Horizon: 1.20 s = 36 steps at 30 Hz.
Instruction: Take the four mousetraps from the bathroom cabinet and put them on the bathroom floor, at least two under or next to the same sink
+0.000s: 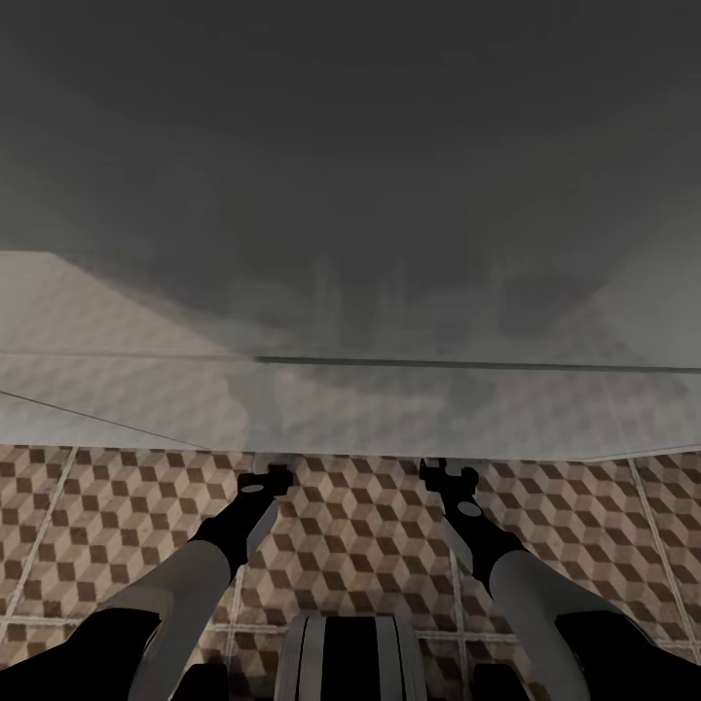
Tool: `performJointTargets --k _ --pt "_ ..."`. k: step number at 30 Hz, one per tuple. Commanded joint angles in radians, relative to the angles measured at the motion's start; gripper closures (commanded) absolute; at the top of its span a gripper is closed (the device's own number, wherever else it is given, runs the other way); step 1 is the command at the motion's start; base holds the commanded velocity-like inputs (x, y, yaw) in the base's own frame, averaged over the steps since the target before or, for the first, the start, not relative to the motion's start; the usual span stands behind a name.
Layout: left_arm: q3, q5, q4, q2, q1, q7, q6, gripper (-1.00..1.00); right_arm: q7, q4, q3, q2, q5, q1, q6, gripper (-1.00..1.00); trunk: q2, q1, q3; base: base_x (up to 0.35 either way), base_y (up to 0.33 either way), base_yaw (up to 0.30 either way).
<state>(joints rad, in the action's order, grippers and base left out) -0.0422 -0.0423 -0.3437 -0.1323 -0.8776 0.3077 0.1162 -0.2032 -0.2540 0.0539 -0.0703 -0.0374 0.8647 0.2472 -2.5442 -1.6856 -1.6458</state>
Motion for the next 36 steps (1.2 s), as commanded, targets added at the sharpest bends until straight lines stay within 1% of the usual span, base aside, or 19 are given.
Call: performJointTargets --k 1,2,3,17,36 --pt "-0.004 -0.005 -0.001 0.000 0.000 0.007 0.007 1.00 -0.005 0.001 0.006 0.000 -0.004 0.001 0.003 -1.00 0.000 0.000 -0.001 0.000 0.000 0.000" --pt "-0.004 -0.005 -0.001 0.000 0.000 0.007 0.007 1.00 -0.005 0.001 0.006 0.000 -0.004 0.001 0.003 -1.00 0.000 0.000 -0.001 0.000 0.000 0.000" --pt "-0.004 -0.005 -0.001 0.000 0.000 0.007 0.007 -1.00 -0.005 0.001 0.005 0.000 -0.004 0.001 0.003 -1.00 0.000 0.000 -0.001 0.000 0.000 0.000" --pt "-0.004 -0.005 -0.003 0.000 0.000 0.007 0.043 -1.00 -0.005 0.001 0.005 0.000 -0.004 0.001 0.003 -1.00 0.000 0.000 -0.001 0.000 0.000 0.000" --pt "-0.004 -0.004 -0.010 0.003 0.000 0.007 0.037 -1.00 -0.005 0.001 0.005 0.000 -0.004 0.001 0.003 -1.00 0.000 0.000 -0.001 0.000 0.000 0.000"
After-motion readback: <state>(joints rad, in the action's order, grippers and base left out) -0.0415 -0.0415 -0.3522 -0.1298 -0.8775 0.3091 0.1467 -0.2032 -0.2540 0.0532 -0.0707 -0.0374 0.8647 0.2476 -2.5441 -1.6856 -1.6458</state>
